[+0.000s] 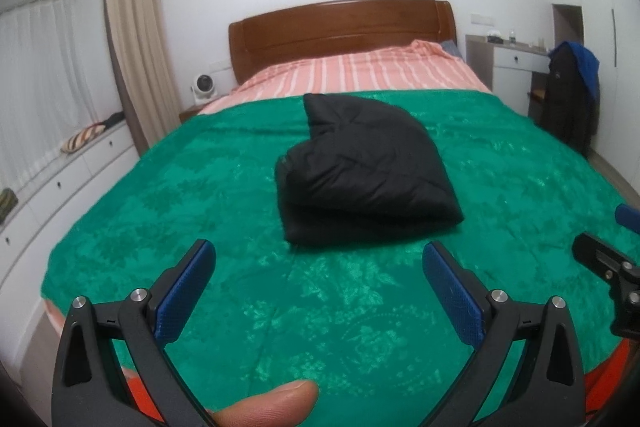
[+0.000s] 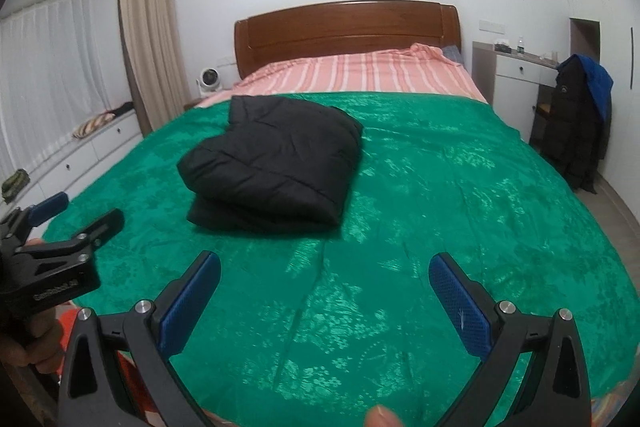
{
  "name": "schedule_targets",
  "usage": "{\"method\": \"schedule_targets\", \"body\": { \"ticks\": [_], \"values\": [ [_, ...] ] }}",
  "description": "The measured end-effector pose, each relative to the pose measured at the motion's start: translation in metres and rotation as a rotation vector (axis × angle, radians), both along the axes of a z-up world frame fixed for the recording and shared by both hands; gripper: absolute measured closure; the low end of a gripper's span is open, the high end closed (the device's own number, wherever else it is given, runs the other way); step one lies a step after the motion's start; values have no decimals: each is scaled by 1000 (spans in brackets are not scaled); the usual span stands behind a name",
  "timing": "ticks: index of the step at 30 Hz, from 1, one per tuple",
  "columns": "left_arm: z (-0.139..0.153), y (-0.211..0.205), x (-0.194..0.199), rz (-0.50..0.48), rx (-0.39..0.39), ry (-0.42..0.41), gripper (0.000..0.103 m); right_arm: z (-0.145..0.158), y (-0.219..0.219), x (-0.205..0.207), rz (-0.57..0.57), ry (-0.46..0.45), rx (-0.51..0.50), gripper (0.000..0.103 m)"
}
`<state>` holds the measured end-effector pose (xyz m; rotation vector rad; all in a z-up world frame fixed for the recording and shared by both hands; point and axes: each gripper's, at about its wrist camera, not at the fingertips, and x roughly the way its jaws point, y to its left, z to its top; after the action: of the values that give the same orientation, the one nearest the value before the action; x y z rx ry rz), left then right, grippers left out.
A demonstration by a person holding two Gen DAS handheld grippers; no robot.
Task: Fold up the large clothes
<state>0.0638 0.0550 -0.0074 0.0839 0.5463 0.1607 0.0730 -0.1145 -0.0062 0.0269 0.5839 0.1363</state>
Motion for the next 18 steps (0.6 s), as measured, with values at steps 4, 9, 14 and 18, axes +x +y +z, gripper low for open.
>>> {"method": "schedule_targets", "body": {
  "ticks": [4,9,14,18],
  "values": [
    [-4,-1,3,2,0,28,0,-1,-1,1,-26,5,-51,0],
    [-8,-6,7,22,15,74,0,-2,-1,1,-38,12,-85,0],
    [-6,-9,7,-7,-8,100,0,-3,-2,2,-37,27,-84,0],
    [-7,-7,12,-17,-40,150,0,-2,-2,2,-35,43,-68,0]
  ]
}}
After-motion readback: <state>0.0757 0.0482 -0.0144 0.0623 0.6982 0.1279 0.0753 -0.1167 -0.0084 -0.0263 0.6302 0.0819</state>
